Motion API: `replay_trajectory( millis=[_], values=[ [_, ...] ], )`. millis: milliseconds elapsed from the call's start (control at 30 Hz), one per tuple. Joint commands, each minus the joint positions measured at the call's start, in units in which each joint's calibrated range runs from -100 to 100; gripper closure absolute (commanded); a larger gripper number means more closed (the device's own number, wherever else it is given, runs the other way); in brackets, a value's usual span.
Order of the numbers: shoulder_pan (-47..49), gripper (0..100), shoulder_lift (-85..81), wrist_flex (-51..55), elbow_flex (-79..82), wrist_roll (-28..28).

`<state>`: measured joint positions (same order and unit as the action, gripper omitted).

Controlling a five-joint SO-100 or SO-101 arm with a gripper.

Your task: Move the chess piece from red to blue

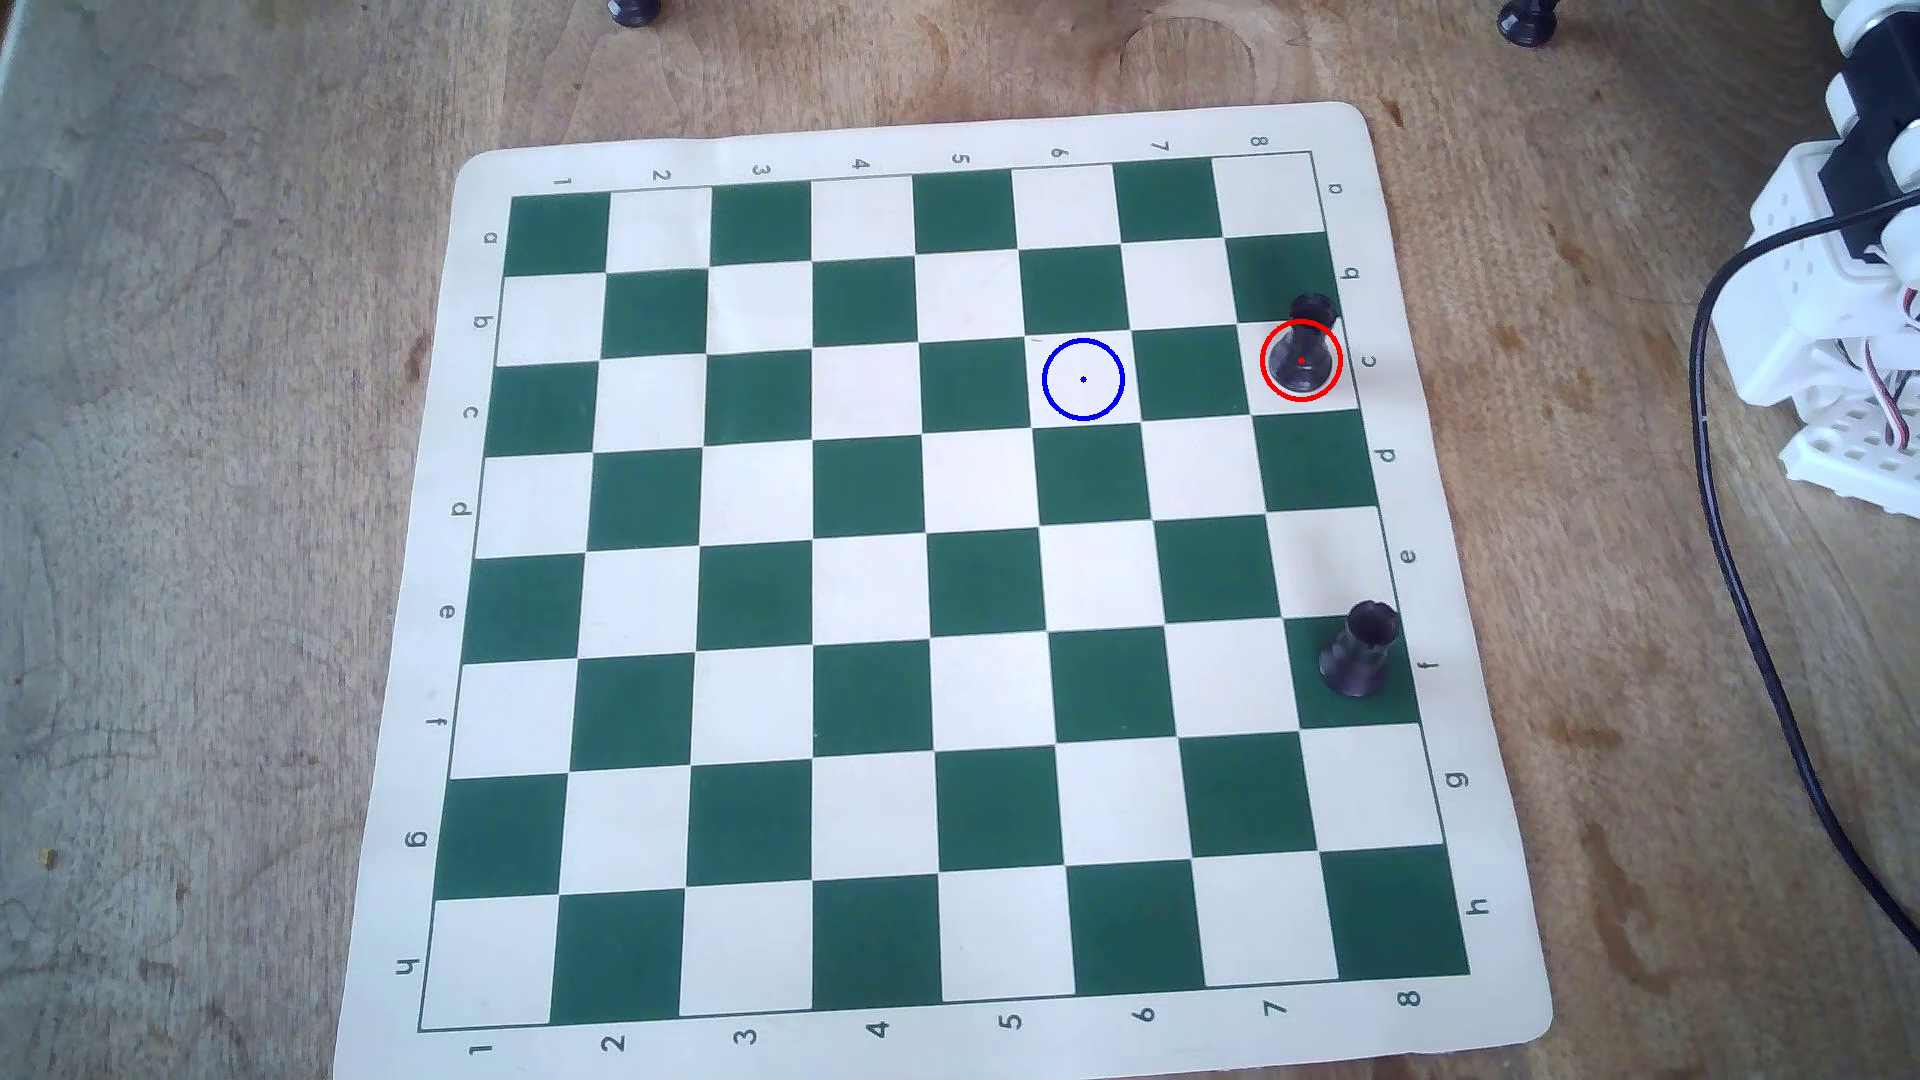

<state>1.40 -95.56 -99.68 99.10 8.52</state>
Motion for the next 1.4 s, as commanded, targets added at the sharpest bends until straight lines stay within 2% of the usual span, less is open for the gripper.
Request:
replay_trajectory(
  millis=[0, 1000, 1067, 1100, 1200, 1267, 1367],
  values=[
    [-0.4, 100, -0.2, -0.1, 0.9, 0.1],
    [0.9, 100, -0.2, 0.2, 0.9, -0.3],
    [3.5, 97, -0.2, 0.4, 0.9, -0.3],
    [6.3, 92, -0.2, 1.0, 0.9, -0.3],
    [8.2, 86, -0.2, 6.3, 0.9, 0.3],
    [8.1, 77, -0.2, 14.3, 0.9, 1.3],
    [8.2, 70, -0.2, 23.3, 0.9, 2.5]
  ],
)
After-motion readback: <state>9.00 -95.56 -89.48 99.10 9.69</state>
